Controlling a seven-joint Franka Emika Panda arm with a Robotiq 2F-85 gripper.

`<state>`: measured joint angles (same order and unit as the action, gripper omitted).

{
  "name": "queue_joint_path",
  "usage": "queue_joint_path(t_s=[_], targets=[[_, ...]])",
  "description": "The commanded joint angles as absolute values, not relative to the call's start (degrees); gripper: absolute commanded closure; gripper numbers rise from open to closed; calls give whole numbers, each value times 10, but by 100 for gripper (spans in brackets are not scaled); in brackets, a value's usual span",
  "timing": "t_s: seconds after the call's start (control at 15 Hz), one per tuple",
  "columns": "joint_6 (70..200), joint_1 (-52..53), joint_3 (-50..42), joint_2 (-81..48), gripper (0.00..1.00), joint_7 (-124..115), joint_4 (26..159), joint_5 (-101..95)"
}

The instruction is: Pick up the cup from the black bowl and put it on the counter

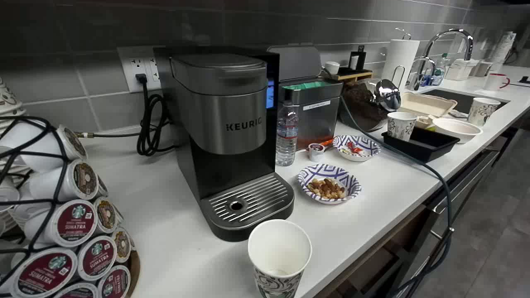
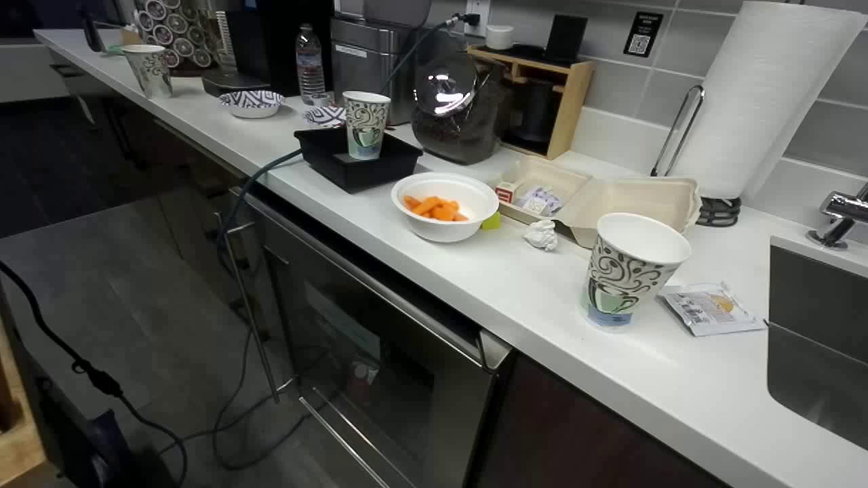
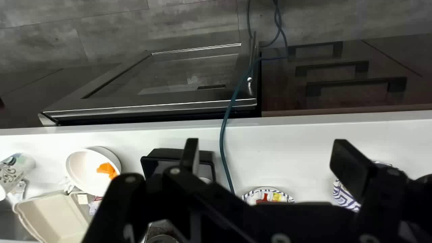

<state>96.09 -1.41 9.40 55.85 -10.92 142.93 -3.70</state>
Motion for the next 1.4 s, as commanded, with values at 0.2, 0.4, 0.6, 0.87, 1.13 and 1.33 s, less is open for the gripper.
queue_joint_path(t_s=[0.2, 0.4, 0.6, 0.87, 1.13, 1.33], targets=[[959, -8, 90, 557, 0, -113, 1427, -41], [959, -8, 90, 557, 0, -113, 1427, -41], [959, -8, 90, 557, 0, -113, 1427, -41], [957, -29, 98, 533, 0, -153, 1420, -34], [1039, -93, 60, 472, 0, -209, 1447, -60], [1115, -145, 23, 384, 0, -237, 1431, -64]])
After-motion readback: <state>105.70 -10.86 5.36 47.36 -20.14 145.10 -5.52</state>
